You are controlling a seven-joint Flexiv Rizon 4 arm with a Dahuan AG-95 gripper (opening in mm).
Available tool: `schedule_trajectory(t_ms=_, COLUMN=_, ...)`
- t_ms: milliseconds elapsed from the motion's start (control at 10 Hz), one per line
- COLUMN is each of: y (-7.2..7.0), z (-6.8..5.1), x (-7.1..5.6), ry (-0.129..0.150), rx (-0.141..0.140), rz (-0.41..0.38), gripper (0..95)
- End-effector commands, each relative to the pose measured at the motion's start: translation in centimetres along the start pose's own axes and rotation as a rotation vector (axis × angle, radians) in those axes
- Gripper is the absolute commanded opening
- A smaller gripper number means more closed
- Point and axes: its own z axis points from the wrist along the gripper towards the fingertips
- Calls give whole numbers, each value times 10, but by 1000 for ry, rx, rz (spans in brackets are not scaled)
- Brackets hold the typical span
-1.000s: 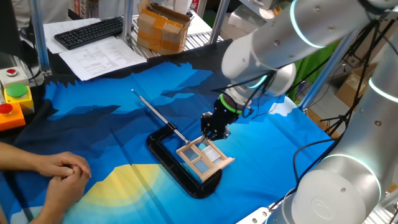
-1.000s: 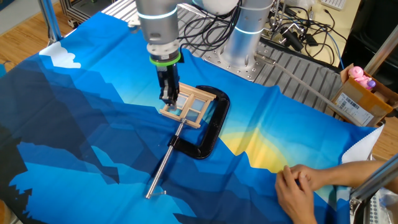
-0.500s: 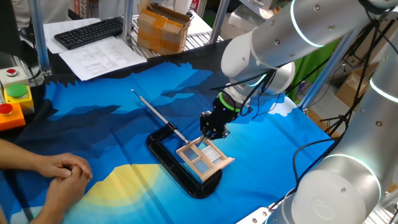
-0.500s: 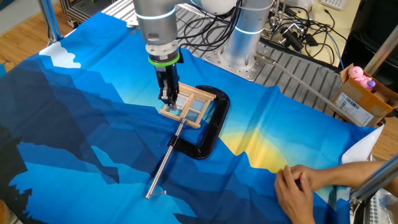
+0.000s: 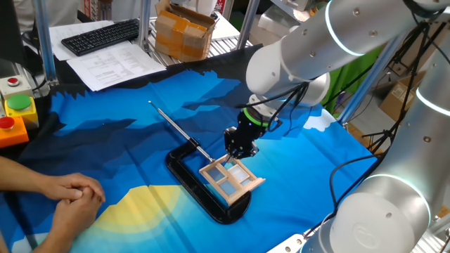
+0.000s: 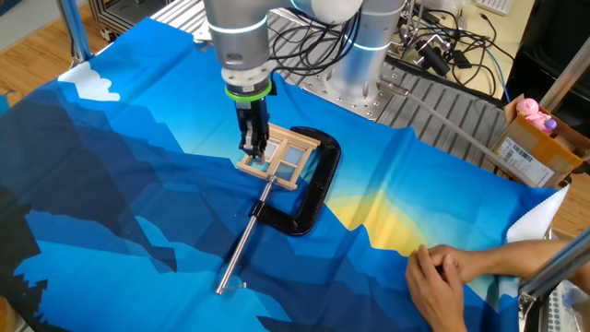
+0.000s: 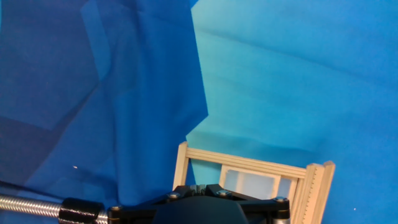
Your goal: Open a sliding window
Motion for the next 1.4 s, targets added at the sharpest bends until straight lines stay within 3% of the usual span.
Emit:
schedule_trajectory(t_ms=100, y=-2, z=1, x=0, ry=-13, rx=4, rz=3, gripper=0)
schedule_trajectory(t_ms=700, y=-5, z=10, x=3, ry=-34, rx=8, rz=-5, gripper=0)
schedule_trajectory(t_ms=1000, y=-9, z=13, x=5, ry=-58, rx=22, rz=-26, gripper=0)
schedule_trajectory(t_ms=1400, y=-12, z=15, x=7, ry=-63, rx=35, rz=-41, gripper=0)
